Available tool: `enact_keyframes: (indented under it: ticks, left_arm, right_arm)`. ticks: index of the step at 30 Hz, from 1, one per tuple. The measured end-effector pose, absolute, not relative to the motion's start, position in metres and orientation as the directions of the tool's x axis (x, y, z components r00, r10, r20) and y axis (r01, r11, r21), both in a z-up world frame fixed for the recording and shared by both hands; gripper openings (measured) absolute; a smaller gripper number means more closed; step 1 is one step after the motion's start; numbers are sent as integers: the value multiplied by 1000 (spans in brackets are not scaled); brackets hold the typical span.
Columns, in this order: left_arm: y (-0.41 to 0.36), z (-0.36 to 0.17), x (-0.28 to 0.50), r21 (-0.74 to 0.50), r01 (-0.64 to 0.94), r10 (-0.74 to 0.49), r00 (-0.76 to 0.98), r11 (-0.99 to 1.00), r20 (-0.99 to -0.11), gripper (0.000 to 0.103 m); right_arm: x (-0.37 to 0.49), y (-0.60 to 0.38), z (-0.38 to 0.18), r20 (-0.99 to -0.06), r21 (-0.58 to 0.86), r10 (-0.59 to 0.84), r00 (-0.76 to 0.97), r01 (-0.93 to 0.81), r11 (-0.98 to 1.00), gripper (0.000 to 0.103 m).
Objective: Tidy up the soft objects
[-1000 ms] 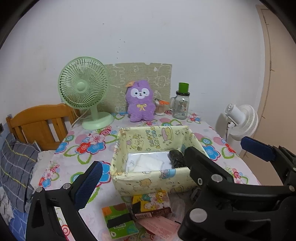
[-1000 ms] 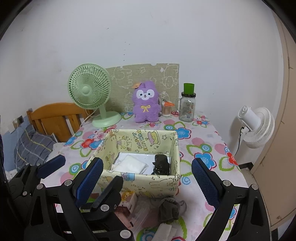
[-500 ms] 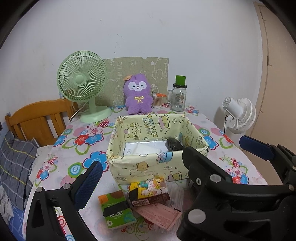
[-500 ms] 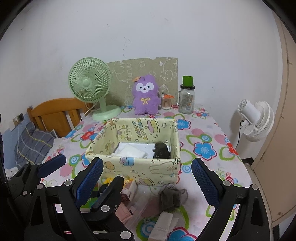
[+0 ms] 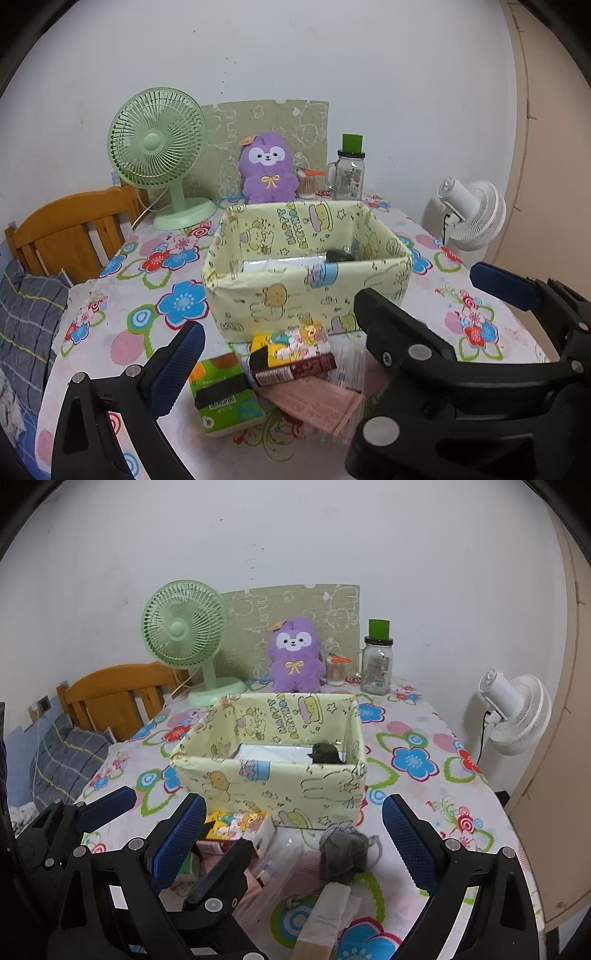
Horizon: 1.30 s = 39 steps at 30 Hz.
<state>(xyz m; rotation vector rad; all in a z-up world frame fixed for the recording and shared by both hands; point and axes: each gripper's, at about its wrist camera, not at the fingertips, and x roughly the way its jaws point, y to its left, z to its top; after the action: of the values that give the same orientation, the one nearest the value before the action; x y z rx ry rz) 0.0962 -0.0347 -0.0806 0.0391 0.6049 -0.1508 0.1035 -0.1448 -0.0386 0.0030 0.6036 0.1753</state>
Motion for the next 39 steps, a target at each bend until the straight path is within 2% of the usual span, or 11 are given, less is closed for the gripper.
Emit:
enact_keyframes:
  ticks: [18, 23, 39]
  left_arm:
    - [-22, -116, 93, -39, 174, -161, 771, 984, -616, 103]
    - [-15, -122, 100, -29, 139, -126, 766, 990, -630, 102]
    - [-23, -139, 129, -54, 140, -139, 719, 989, -681, 102]
  right_arm:
    - [103, -139, -77, -607, 97, 188, 772, -163, 982, 98]
    - [111, -142, -85, -624, 114, 186, 759, -147, 983, 98]
    - [134, -161, -99, -657, 138, 162, 736, -93, 986, 98]
